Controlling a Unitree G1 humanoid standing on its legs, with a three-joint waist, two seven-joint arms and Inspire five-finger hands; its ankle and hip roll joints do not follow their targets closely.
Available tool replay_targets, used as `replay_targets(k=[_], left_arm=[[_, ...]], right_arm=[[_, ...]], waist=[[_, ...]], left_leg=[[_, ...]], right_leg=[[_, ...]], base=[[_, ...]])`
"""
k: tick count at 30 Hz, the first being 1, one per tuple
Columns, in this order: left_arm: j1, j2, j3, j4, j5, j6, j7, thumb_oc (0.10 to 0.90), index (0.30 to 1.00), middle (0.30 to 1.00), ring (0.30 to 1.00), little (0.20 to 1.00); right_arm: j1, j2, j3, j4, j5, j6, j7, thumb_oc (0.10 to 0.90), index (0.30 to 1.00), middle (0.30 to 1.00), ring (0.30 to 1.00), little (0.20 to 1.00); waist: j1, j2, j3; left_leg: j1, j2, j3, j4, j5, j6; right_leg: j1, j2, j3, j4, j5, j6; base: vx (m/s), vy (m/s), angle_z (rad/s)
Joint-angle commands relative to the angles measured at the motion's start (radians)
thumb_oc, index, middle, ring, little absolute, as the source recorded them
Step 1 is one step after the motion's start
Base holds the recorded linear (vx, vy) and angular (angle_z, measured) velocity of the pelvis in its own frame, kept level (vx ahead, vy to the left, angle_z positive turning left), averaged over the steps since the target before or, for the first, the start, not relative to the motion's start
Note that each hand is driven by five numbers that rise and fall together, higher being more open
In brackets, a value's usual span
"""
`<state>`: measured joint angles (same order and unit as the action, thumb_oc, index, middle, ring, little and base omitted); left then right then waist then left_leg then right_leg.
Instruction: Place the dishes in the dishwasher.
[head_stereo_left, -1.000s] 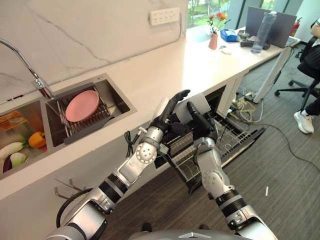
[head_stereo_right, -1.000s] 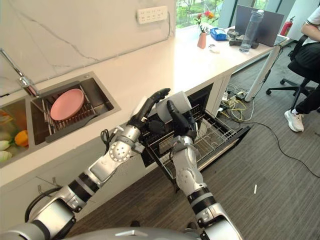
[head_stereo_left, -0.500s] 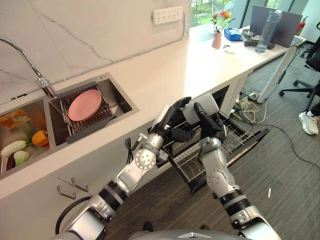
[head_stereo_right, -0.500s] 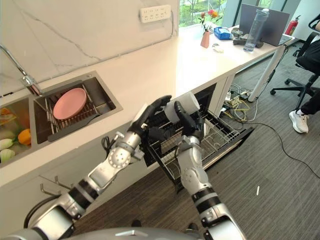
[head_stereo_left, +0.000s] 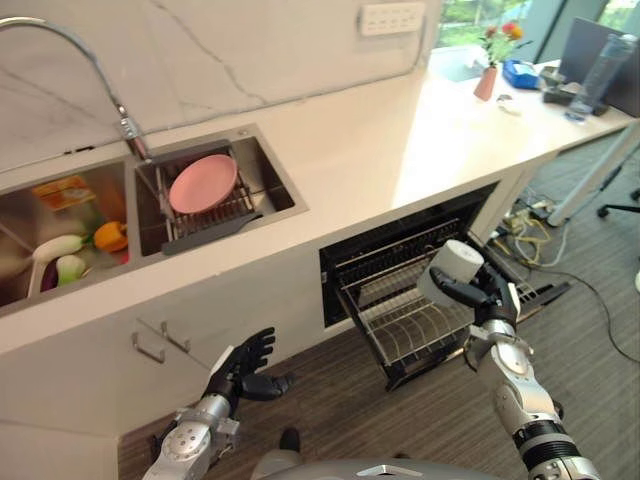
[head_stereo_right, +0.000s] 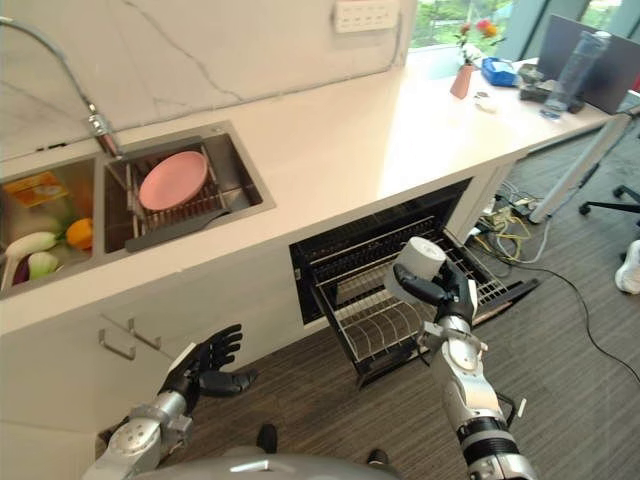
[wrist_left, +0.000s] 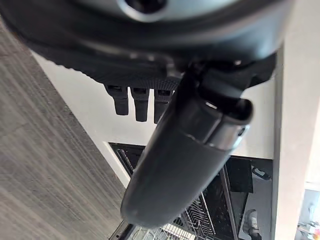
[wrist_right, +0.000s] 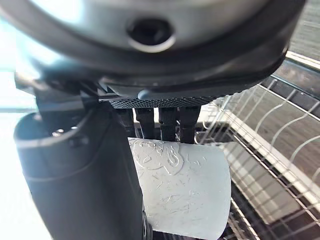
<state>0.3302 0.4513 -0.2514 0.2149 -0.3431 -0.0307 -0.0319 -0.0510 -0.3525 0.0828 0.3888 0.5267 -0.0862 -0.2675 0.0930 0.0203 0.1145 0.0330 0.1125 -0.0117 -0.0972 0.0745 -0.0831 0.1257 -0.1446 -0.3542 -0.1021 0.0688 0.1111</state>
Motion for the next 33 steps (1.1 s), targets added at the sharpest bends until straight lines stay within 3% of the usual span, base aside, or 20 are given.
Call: replay_targets(k=[1, 4, 6, 11, 17, 22, 23, 24, 33], left_arm=[[-0.079, 0.020, 0.018, 0.030, 0.027, -0.066, -0.032, 0.800, 0.900, 0.900, 0.900, 0.900], [-0.059, 0.020, 0.013, 0.168, 0.110, -0.055, -0.054, 0.800, 0.900, 0.900, 0.900, 0.900], [-0.063, 0.021, 0.010, 0.196, 0.132, -0.057, -0.058, 0.800, 0.900, 0.900, 0.900, 0.900], [-0.092, -0.025, 0.012, 0.494, 0.246, -0.048, -0.025, 0.800, 0.900, 0.900, 0.900, 0.900], [-0.130, -0.102, 0.078, 0.819, 0.272, -0.036, 0.067, 0.800, 0.900, 0.900, 0.900, 0.900], [-0.143, -0.135, 0.118, 0.935, 0.254, -0.028, 0.097, 0.800, 0.900, 0.900, 0.900, 0.900], [-0.143, -0.140, 0.124, 0.944, 0.248, -0.027, 0.102, 0.800, 0.900, 0.900, 0.900, 0.900], [-0.144, -0.153, 0.129, 0.970, 0.244, -0.025, 0.109, 0.800, 0.900, 0.900, 0.900, 0.900], [-0.162, -0.190, 0.110, 1.026, 0.255, -0.011, 0.118, 0.800, 0.900, 0.900, 0.900, 0.900]], right_arm=[[-0.155, -0.045, -0.016, -0.037, -0.123, -0.083, 0.037, 0.400, 0.300, 0.300, 0.300, 0.300], [-0.203, -0.093, 0.006, 0.051, -0.195, -0.077, 0.042, 0.400, 0.300, 0.300, 0.300, 0.300], [-0.216, -0.110, 0.015, 0.077, -0.217, -0.074, 0.044, 0.400, 0.300, 0.300, 0.300, 0.300], [-0.318, -0.176, 0.081, 0.294, -0.355, -0.040, 0.011, 0.400, 0.300, 0.300, 0.300, 0.300], [-0.388, -0.151, 0.086, 0.595, -0.419, 0.006, -0.050, 0.400, 0.300, 0.300, 0.300, 0.300], [-0.394, -0.097, 0.066, 0.720, -0.395, 0.023, -0.064, 0.400, 0.300, 0.300, 0.300, 0.300], [-0.390, -0.080, 0.059, 0.746, -0.384, 0.027, -0.068, 0.444, 0.366, 0.366, 0.366, 0.366], [-0.382, -0.047, 0.046, 0.783, -0.364, 0.030, -0.073, 0.800, 0.900, 0.900, 0.900, 0.900], [-0.373, 0.010, 0.069, 0.761, -0.349, 0.027, -0.074, 0.800, 0.900, 0.900, 0.900, 0.900]], waist=[[0.039, -0.036, -0.012], [0.077, -0.041, -0.001], [0.080, -0.042, -0.001], [0.117, -0.043, 0.018], [0.151, -0.034, 0.037], [0.155, -0.024, 0.044], [0.155, -0.021, 0.046], [0.153, -0.017, 0.046], [0.125, -0.011, 0.038]], left_leg=[[0.040, 0.036, 0.002, 0.011, -0.067, -0.043], [0.003, 0.030, -0.031, 0.013, -0.049, -0.045], [-0.008, 0.028, -0.042, 0.014, -0.045, -0.045], [-0.053, 0.026, -0.079, 0.017, -0.028, -0.058], [-0.101, 0.023, -0.120, 0.020, -0.016, -0.074], [-0.118, 0.023, -0.126, 0.019, -0.008, -0.077], [-0.120, 0.024, -0.126, 0.019, -0.007, -0.077], [-0.119, 0.025, -0.128, 0.019, -0.007, -0.078], [-0.092, 0.042, -0.104, 0.016, -0.014, -0.082]], right_leg=[[0.018, -0.088, -0.034, 0.018, -0.056, 0.086], [0.018, -0.092, -0.073, 0.018, -0.052, 0.086], [0.015, -0.094, -0.083, 0.019, -0.052, 0.087], [0.013, -0.096, -0.133, 0.020, -0.055, 0.086], [0.010, -0.092, -0.184, 0.022, -0.062, 0.084], [-0.003, -0.090, -0.190, 0.023, -0.064, 0.082], [-0.005, -0.090, -0.189, 0.023, -0.065, 0.081], [-0.005, -0.090, -0.188, 0.022, -0.066, 0.080], [-0.006, -0.084, -0.160, 0.019, -0.070, 0.076]], base=[[-0.02, -0.018, 0.24], [-0.04, -0.013, 0.43], [-0.02, -0.005, 0.31], [-0.03, -0.008, 0.33], [-0.01, -0.002, 0.34], [0.00, 0.009, 0.22], [0.00, 0.000, 0.00], [0.00, 0.000, 0.00], [0.01, -0.002, -0.04]])
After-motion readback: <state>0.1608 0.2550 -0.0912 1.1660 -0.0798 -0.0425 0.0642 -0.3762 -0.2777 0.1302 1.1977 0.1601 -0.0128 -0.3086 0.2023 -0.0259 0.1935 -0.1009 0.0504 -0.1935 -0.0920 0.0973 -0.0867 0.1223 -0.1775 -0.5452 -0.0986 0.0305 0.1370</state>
